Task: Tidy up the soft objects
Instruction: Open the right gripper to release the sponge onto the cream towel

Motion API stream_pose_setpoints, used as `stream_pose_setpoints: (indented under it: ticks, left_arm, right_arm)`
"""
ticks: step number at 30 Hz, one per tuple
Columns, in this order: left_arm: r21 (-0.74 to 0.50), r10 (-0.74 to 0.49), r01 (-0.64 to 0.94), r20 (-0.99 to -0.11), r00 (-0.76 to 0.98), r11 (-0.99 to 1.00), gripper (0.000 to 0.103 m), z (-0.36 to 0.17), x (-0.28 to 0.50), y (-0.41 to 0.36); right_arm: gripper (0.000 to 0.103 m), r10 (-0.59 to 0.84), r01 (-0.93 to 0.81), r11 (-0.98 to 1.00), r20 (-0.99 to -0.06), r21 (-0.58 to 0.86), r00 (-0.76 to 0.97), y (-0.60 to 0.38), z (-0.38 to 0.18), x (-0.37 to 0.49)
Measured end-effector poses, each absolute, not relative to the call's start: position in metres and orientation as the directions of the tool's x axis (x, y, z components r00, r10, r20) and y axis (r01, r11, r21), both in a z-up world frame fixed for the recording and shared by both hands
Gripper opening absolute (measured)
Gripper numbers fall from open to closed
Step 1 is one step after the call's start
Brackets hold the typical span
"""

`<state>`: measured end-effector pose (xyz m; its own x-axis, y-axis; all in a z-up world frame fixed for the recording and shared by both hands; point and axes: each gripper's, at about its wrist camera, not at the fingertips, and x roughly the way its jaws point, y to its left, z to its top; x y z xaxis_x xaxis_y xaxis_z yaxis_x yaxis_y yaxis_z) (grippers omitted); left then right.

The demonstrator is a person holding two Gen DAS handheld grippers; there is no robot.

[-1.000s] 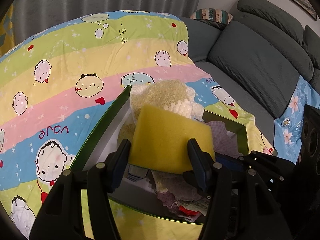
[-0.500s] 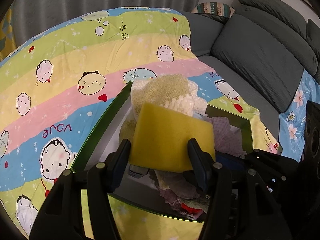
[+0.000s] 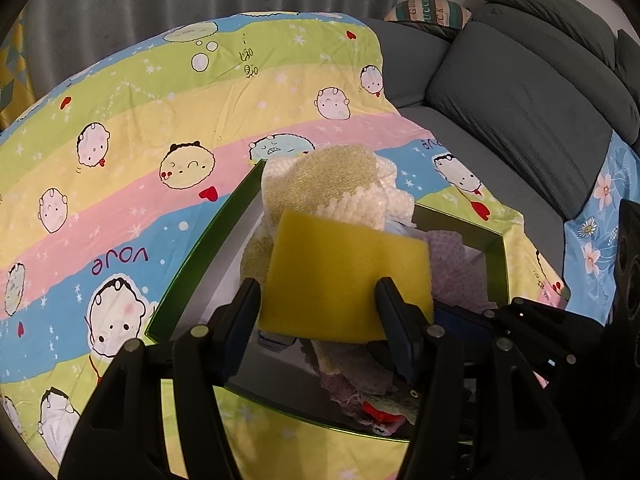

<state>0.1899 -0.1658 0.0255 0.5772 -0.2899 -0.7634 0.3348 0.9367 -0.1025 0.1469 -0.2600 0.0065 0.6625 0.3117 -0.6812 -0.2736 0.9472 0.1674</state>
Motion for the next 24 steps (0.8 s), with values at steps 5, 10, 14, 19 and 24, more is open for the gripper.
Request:
stream_pose_setpoints:
  ticks: [5,10,14,19,24]
  left_arm:
    - [-0.099,-0.28,0.323,-0.765,0.58,0.941,0.069,0.025,0.1892,-0.1645]
    - [-0.091,-0.265,0.309,-0.766,0.585,0.947,0.074,0.0252,0.1889,-0.1629]
    - [-0.091,-0.259,0.301,-0.769,0.584,0.949,0.081,0.0251,0.1883,-0.163]
    - [-0.086,-0.251,0.295,-0.77,0.586,0.952,0.084,0.0254,0.187,-0.1637]
    - [-0.088,-0.248,0.288,-0.773,0.585,0.954,0.086,0.0251,0.1855,-0.1647]
  right_arm:
    - [0.037,0.305,-0.264,0.95,-0.686,0.167,0.661,-0.2608,0.0061,0.1466]
    - [0.041,0.287,-0.25,0.956,-0.69,0.156,0.664,-0.2613,0.0073,0.1451]
    - [0.043,0.28,-0.245,0.958,-0.693,0.152,0.664,-0.2618,0.008,0.1442]
    - [0.048,0.257,-0.233,0.964,-0.696,0.131,0.67,-0.2625,0.0102,0.1403]
    - [0.048,0.243,-0.221,0.967,-0.698,0.123,0.673,-0.2641,0.0112,0.1387]
